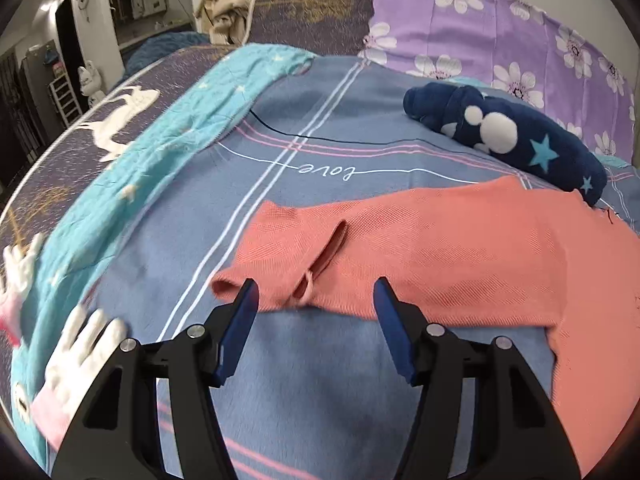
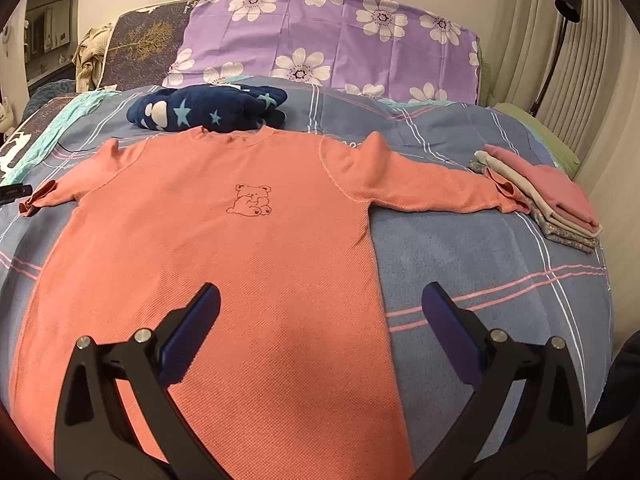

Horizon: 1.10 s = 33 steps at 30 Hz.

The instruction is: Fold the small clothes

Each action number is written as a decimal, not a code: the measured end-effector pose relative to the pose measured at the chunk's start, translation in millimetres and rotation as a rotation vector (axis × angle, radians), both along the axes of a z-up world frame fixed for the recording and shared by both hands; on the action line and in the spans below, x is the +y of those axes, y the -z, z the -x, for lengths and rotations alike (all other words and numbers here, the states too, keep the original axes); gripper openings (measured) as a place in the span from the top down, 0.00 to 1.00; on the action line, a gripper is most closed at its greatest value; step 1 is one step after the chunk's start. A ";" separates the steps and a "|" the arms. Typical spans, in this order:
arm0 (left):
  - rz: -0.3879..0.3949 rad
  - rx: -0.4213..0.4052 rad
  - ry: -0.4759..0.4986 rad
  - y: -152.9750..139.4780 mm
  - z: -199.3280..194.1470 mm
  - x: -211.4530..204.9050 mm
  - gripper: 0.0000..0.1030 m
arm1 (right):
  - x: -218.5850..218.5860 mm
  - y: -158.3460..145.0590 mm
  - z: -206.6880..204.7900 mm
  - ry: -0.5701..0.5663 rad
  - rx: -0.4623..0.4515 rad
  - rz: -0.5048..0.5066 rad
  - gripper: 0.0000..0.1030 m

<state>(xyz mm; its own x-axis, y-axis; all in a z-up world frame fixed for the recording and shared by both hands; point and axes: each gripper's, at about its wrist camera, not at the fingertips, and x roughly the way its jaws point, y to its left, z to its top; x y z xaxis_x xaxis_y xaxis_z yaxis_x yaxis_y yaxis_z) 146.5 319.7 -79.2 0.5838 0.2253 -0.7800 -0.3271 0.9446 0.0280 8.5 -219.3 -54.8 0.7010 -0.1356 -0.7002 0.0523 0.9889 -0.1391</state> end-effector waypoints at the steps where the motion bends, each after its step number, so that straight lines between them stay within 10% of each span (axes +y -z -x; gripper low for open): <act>1: 0.010 0.010 0.012 3.5 -4.8 1.2 0.41 | 0.2 1.6 -2.5 0.001 0.008 0.002 0.02; 8: -0.032 0.123 0.036 31.9 -48.1 3.8 0.41 | 3.4 6.9 -12.1 -0.001 0.030 0.022 0.02; 14: -0.041 0.170 0.005 38.4 -53.7 21.1 0.94 | 3.9 7.8 -17.9 -0.006 0.037 0.022 0.02; 19: 0.062 0.055 0.042 -3.5 -42.8 13.3 0.95 | 7.0 5.2 -22.9 -0.059 0.025 0.013 0.02; 33: 0.169 -0.070 0.538 -96.1 -56.6 -216.9 0.94 | -8.7 4.3 -33.0 -0.124 0.004 -0.070 0.02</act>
<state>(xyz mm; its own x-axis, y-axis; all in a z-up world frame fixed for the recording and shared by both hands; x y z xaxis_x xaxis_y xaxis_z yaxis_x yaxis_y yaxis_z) 203.1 102.8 16.9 0.6339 -0.2425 -0.7344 0.2054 0.9683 -0.1425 41.5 -228.0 -59.1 0.7065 0.0011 -0.7077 -0.0712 0.9950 -0.0696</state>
